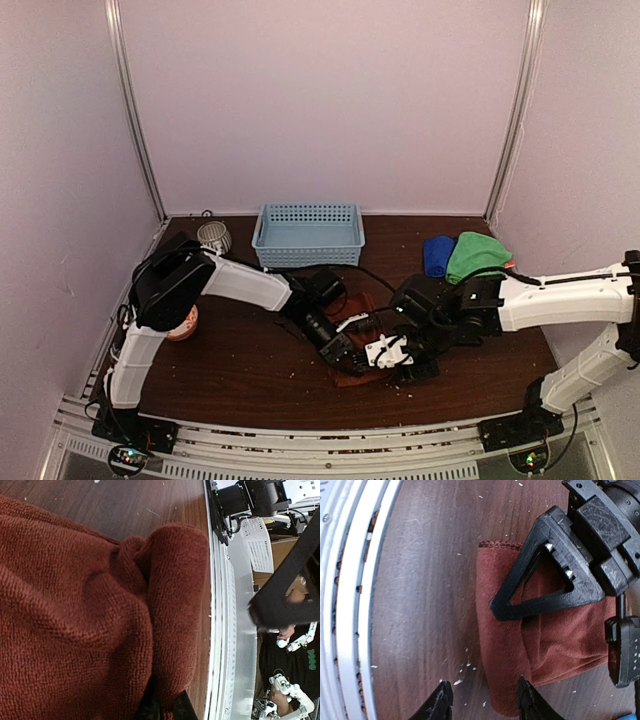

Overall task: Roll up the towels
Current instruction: Roll the towel at the center of the board.

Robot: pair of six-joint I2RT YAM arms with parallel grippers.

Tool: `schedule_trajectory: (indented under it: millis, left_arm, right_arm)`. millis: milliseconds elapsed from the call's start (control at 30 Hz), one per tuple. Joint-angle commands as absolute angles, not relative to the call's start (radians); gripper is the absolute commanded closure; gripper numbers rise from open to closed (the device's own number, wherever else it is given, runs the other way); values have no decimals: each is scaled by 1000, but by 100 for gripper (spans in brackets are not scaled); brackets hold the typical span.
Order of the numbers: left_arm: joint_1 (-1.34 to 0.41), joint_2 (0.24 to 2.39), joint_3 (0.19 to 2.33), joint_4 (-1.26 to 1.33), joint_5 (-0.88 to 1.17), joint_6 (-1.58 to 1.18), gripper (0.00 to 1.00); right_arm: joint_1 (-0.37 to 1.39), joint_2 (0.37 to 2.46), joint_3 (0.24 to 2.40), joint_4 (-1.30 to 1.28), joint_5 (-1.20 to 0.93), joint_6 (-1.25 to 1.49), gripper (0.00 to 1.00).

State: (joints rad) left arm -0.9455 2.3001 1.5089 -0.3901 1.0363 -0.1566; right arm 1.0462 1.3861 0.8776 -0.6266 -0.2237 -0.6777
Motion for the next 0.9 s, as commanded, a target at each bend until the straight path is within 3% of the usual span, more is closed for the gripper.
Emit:
schedule_trajectory:
  millis: [0,267,467,600,733,867]
  left_arm:
    - [-942,2329,1485,-378,1027,-176,100]
    - [-943,2327,1489,-387,991,-173,96]
    - [-940,2283,1490,-418,926,-144,94]
    - [-940,2134,1434,-400,703,-139,72]
    - [-937,1971,1347,-347,537,-167,56]
    - [-934,1834,1246,-299,393,-196,53]
  right_arm:
    - [1066,1439,852,-442,-119,-693,55]
    - [1073,1561,822,-386,-148,-718,59]
    - [1074,1615,851,-432,-193,-712,93]
    - [1072,1616,891,-555,-311,-708,99]
    - [1070,1640,937,-676,-438,-675,100]
    - [1028,1711,1004,-781,-573,-663,99]
